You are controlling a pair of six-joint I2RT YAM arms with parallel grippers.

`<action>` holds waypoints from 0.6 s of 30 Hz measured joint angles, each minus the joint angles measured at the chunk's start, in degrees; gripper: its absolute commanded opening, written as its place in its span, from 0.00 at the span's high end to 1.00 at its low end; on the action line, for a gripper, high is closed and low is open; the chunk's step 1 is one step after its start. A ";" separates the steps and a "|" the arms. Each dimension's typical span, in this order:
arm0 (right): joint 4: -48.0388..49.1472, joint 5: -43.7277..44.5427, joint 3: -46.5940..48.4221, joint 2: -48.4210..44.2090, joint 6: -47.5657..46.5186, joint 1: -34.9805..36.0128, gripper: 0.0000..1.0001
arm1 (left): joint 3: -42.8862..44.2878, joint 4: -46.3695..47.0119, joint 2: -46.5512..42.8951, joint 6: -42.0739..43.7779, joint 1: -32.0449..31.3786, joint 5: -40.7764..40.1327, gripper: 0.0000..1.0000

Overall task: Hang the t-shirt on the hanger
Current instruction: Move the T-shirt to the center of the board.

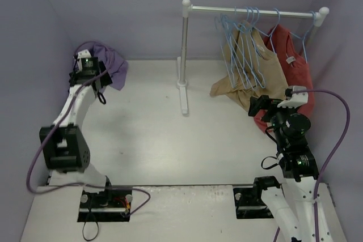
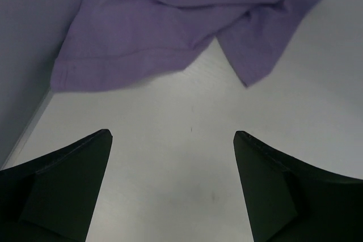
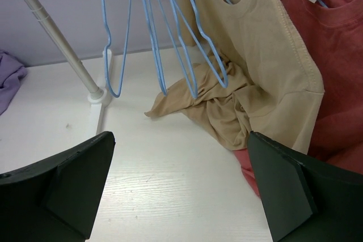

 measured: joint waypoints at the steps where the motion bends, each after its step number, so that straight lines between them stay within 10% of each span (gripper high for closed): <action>1: 0.00 -0.38 0.00 0.05 0.02 0.12 0.00 | 2.94 0.94 4.17 -0.26 1.01 0.34 0.15; 15: -0.07 -9.07 -0.31 2.15 0.42 0.43 0.00 | 42.31 -4.27 48.56 0.09 7.38 4.88 0.17; 18: -0.93 -10.12 -0.33 2.32 0.42 0.48 0.00 | 47.74 -7.18 51.12 0.50 7.38 5.69 0.46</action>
